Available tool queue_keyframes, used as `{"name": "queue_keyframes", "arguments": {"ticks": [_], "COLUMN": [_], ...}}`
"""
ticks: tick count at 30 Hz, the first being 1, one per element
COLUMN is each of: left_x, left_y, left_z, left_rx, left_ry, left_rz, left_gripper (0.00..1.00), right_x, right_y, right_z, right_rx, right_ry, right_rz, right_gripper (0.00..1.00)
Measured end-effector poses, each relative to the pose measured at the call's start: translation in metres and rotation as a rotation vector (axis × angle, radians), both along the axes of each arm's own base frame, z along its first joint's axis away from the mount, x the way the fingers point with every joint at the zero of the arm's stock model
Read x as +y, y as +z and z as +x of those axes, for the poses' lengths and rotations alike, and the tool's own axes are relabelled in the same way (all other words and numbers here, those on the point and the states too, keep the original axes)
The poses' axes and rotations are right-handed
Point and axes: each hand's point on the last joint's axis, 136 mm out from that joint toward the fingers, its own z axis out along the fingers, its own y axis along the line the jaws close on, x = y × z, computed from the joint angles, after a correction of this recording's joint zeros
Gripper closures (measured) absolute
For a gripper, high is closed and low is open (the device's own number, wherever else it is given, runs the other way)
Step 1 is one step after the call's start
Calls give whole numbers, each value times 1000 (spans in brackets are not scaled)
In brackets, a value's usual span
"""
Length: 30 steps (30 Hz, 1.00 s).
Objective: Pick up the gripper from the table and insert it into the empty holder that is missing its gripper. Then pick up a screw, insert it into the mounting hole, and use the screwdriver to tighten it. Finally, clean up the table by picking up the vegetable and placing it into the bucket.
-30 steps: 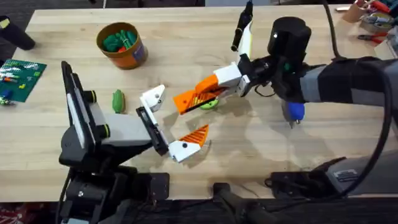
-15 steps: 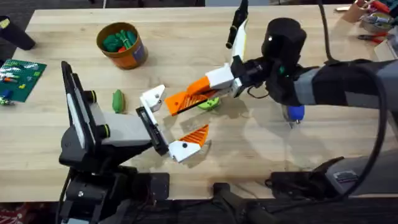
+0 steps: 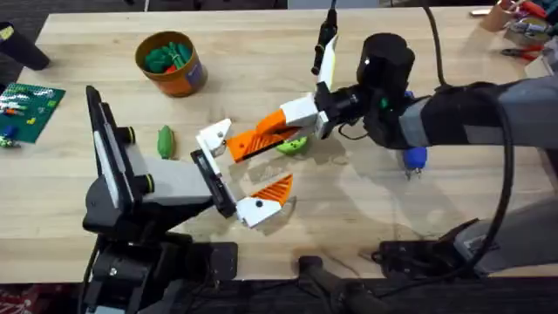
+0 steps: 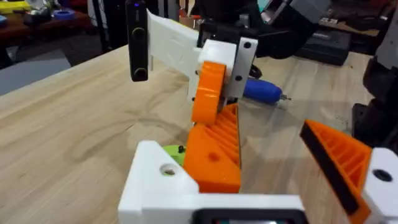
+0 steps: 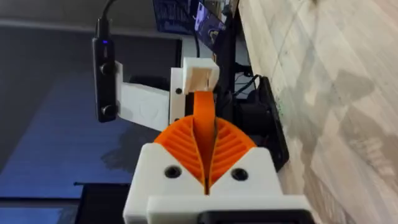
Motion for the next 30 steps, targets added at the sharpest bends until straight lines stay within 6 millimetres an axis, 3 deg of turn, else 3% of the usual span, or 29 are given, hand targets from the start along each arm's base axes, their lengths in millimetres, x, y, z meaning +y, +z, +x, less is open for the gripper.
{"name": "queue_keyframes", "arguments": {"ticks": [30], "left_x": [2], "left_y": [0], "left_z": [3], "left_rx": [4], "left_ry": [20], "left_rz": [-2], "left_gripper": [16], "right_x": [23], "right_y": [4], "right_z": [7], "right_rx": [-18], "right_ry": [-35], "right_rz": [-2], "right_gripper": [976]}}
